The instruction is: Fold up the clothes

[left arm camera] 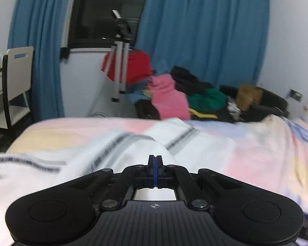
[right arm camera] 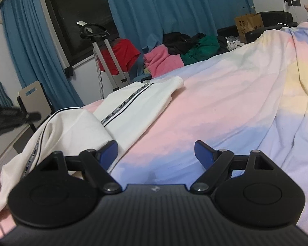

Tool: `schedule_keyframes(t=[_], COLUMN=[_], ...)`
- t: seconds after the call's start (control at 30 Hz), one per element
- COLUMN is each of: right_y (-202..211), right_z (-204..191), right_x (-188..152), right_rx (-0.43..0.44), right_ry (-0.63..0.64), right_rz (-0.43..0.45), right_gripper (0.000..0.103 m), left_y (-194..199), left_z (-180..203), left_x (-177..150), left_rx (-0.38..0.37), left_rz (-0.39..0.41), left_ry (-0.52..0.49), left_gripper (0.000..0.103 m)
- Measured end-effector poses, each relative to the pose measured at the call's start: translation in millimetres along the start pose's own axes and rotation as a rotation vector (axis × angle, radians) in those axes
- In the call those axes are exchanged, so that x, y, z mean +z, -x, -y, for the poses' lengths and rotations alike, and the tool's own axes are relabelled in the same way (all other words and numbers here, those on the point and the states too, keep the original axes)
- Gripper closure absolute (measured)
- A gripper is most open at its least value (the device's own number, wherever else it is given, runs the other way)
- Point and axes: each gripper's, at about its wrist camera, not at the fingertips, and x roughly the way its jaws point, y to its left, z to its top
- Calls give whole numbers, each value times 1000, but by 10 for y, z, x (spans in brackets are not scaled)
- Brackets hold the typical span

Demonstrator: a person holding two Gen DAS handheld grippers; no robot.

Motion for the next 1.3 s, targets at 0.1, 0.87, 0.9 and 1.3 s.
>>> schedule_keyframes(t=[0.1,0.87,0.9,1.3], right_y=[105,-324,-349,12], right_z=[-66,-76,-71,-96], right_x=[-7,-201,-210,-221], right_rx=[17,30,30,30], right_ry=[10,-33,-41,-24], right_rz=[1,-106,-114,-43], right_gripper=[20,20,20,20], left_y=[147,-1120,-1026,688], left_z=[-46,-743,-657,274], left_x=[-122,421,404,-783], left_rx=[5,73,77,-42], left_rz=[-5,-59,-52,-18], left_ry=[18,96,52,-144], left_gripper=[103,97,97,99])
